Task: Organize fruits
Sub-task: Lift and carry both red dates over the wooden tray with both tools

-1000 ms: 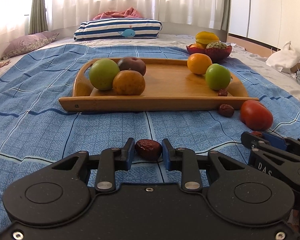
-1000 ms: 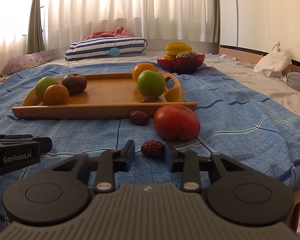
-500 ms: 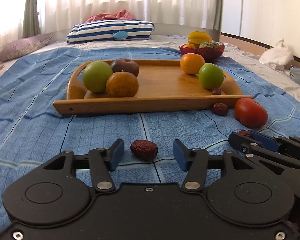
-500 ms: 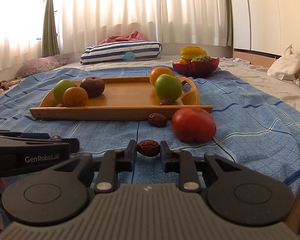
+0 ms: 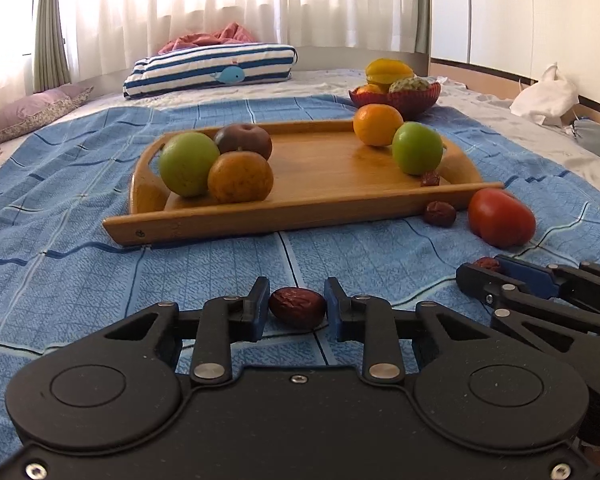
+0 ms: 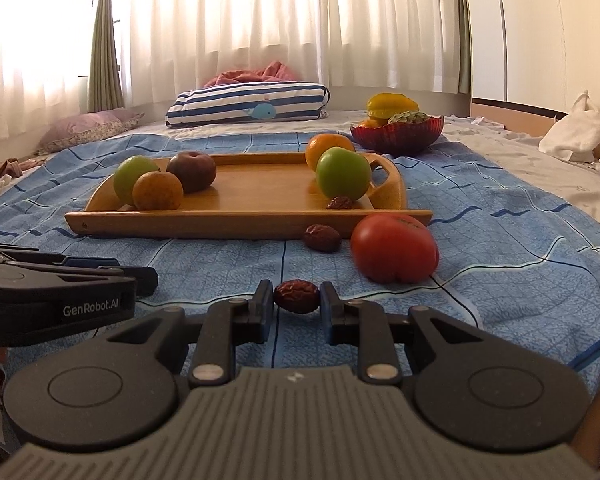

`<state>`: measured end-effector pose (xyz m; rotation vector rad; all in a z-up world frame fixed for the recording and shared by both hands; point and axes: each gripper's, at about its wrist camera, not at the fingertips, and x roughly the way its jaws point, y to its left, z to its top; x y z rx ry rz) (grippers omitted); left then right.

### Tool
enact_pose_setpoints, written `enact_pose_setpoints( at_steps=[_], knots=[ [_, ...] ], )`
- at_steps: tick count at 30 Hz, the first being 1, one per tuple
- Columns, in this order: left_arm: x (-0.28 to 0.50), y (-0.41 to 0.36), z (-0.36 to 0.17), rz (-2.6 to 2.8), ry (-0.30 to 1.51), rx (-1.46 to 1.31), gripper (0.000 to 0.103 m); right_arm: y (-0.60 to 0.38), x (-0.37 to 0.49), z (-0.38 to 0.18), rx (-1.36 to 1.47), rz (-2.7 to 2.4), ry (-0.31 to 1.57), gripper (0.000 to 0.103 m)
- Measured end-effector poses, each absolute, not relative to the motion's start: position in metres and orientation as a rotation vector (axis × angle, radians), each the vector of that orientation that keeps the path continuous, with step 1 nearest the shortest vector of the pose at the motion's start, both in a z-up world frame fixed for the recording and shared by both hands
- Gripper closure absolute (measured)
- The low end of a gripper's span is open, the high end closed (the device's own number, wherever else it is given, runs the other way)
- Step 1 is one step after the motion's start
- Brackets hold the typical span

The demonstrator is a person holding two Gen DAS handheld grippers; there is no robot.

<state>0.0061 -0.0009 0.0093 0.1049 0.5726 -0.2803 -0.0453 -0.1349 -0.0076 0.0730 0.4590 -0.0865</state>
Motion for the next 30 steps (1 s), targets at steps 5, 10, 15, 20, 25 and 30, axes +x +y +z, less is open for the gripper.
enact_pose_setpoints(
  at_steps=[5,10,15,20,25,30],
  knots=[
    [0.008,0.003,0.030,-0.278,0.525,0.097,0.075,-0.135,-0.043,0.000,0.072,-0.069,0.445,0.074],
    [0.021,0.004,0.056,-0.267,0.488,0.104,0.075,-0.137,-0.035,0.017,0.075,-0.056,0.404,0.074],
    [0.039,0.009,0.077,-0.260,0.477,0.082,0.075,-0.143,-0.023,0.038,0.088,-0.055,0.357,0.074],
    [0.057,0.012,0.092,-0.251,0.462,0.069,0.075,-0.149,-0.003,0.057,0.091,-0.041,0.323,0.074],
    [0.083,0.022,0.106,-0.246,0.467,0.031,0.075,-0.156,0.018,0.073,0.120,-0.014,0.307,0.074],
    [0.115,0.033,0.118,-0.226,0.477,0.007,0.075,-0.164,0.041,0.086,0.135,-0.001,0.306,0.074]
  ],
)
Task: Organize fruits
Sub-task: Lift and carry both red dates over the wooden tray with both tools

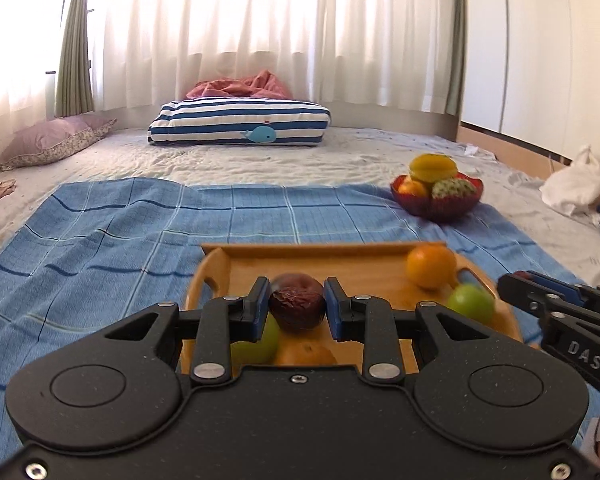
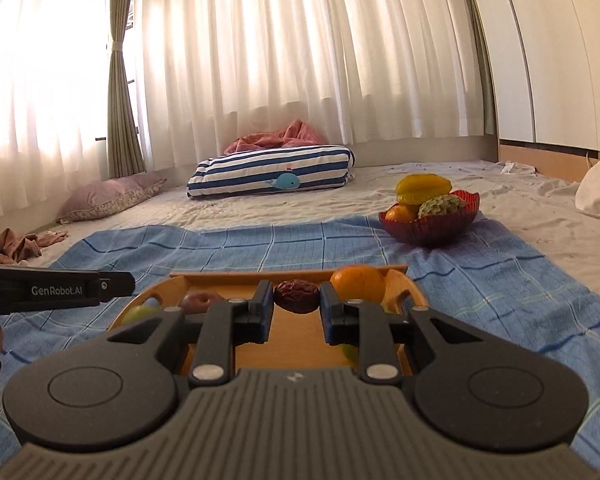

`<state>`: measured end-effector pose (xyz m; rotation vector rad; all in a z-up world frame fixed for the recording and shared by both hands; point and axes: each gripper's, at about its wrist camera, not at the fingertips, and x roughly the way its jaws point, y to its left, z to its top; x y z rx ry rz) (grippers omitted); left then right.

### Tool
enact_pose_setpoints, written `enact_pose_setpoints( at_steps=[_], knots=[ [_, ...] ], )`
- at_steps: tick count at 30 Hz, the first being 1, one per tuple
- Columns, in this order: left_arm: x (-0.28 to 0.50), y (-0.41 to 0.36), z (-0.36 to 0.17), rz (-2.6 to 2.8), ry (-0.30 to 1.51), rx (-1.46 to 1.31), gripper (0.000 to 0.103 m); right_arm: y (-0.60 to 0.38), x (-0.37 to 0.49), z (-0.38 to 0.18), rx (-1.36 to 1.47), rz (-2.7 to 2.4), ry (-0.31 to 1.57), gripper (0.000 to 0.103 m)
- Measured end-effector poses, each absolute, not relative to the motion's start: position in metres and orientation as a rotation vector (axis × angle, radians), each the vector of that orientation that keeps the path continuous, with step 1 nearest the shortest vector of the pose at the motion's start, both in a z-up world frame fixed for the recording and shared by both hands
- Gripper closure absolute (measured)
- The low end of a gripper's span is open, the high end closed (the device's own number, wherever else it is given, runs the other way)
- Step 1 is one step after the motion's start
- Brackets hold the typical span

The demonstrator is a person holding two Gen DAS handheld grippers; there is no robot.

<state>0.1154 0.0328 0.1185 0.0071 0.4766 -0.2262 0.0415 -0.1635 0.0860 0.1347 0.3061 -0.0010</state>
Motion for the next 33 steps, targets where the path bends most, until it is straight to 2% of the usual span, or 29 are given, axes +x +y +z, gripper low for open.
enact_pose_setpoints(
  at_steps=[10,19,33],
  knots=[
    [0.202,0.044,0.121,-0.225,0.613,-0.039,0.075,-0.180,0.125,0.106,0.146,0.077,0.441,0.074],
    [0.267,0.039,0.087,-0.176,0.741,-0.017,0.075,-0.180,0.203,0.074,0.193,0.117,0.677,0.074],
    [0.316,0.040,0.060,-0.126,0.860,-0.043,0.075,-0.163,0.239,0.055,0.090,0.103,0.808,0.074]
  ],
)
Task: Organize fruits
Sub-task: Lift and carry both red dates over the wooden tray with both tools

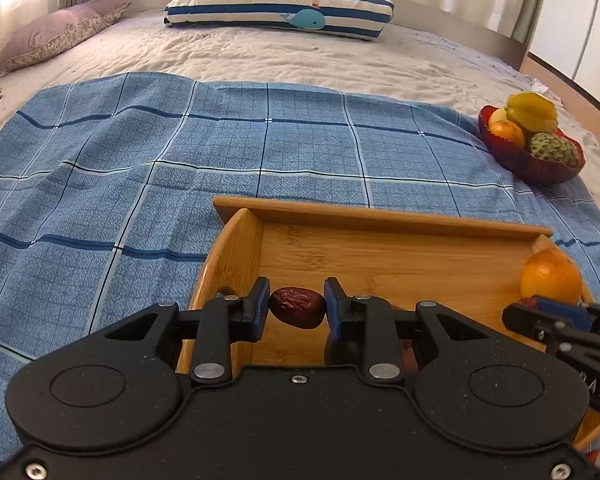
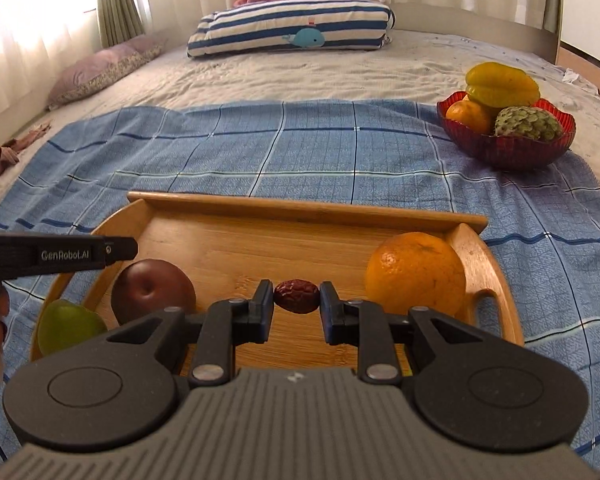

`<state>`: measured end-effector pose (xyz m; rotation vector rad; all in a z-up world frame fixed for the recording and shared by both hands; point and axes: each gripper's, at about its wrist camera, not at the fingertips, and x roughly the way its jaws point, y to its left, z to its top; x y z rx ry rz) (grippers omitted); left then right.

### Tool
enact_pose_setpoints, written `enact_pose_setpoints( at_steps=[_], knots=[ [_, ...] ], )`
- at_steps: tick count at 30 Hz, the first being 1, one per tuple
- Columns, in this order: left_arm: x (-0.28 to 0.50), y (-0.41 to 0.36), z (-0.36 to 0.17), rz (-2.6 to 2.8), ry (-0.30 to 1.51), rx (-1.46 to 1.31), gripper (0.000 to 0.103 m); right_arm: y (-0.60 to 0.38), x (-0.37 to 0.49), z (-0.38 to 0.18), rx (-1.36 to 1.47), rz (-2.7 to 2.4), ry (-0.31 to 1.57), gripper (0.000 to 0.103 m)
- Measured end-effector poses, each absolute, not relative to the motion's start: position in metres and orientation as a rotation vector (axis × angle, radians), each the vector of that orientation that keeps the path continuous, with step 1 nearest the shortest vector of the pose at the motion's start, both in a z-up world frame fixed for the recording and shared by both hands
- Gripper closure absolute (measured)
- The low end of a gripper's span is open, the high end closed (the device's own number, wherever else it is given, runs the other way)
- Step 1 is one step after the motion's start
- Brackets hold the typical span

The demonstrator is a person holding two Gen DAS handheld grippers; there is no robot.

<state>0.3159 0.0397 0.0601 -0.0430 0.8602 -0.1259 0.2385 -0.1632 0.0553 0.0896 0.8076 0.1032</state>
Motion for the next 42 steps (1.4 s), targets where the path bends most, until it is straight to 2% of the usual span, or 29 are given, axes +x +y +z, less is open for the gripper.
enact_pose_setpoints(
  at_steps=[39,42],
  knots=[
    [0.337,0.036,0.042,-0.126,0.921,-0.072,0.075,-0.164,0.255,0.028,0.080,0.079,0.897,0.072],
    [0.336,0.036,0.042,-0.121,0.918,-0.063,0.071,-0.165,0.255,0.027,0.084,0.080,0.896,0.070]
  ],
)
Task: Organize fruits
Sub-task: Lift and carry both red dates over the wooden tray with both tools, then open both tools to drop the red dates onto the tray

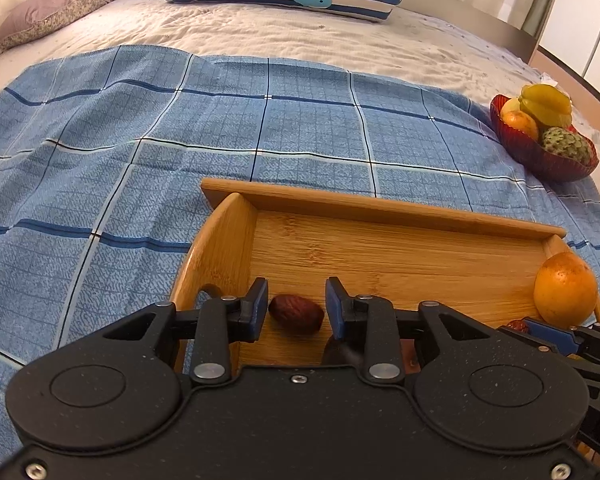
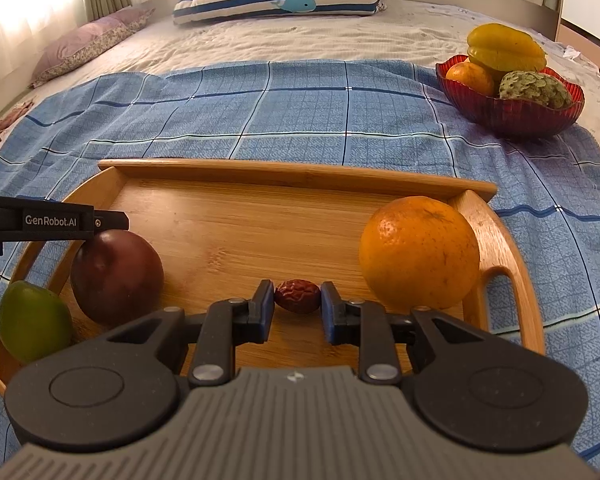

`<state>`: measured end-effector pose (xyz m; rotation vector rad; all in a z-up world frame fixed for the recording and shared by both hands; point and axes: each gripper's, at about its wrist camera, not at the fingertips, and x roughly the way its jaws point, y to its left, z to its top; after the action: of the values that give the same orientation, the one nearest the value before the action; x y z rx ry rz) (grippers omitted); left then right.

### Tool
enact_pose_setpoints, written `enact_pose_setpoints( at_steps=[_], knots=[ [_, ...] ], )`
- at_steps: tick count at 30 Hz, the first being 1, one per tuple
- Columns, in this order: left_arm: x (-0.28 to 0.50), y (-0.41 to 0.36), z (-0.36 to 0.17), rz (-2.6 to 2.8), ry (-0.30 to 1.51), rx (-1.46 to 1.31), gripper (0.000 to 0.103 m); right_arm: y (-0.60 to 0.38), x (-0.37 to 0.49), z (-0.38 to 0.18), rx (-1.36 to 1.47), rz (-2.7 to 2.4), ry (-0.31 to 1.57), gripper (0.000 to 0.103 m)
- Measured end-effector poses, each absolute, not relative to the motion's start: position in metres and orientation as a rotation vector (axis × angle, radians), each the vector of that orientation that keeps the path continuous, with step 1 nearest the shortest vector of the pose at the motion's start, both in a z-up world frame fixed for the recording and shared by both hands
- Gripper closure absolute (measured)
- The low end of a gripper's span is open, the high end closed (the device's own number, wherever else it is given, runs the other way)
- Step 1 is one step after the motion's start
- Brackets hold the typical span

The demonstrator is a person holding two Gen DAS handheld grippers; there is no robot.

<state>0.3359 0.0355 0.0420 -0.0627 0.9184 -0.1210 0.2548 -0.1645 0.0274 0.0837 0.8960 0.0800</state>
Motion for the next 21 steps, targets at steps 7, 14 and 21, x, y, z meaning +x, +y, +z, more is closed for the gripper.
enact_pose_setpoints(
  at_steps=[7,14,21],
  knots=[
    [0.328,0.041,0.046,-0.111,0.907,-0.061,0.055,-0.168,0.250,0.030,0.099,0.089,0.878,0.050],
    [0.301,0.047,0.061,-0.115,0.846,-0.015,0.045,-0.178,0.235,0.042,0.154,0.126,0.827,0.038],
    [0.263,0.052,0.080,-0.179,0.747,-0.025,0.022,-0.185,0.195,0.063,0.153,0.154,0.705,0.030]
  ],
)
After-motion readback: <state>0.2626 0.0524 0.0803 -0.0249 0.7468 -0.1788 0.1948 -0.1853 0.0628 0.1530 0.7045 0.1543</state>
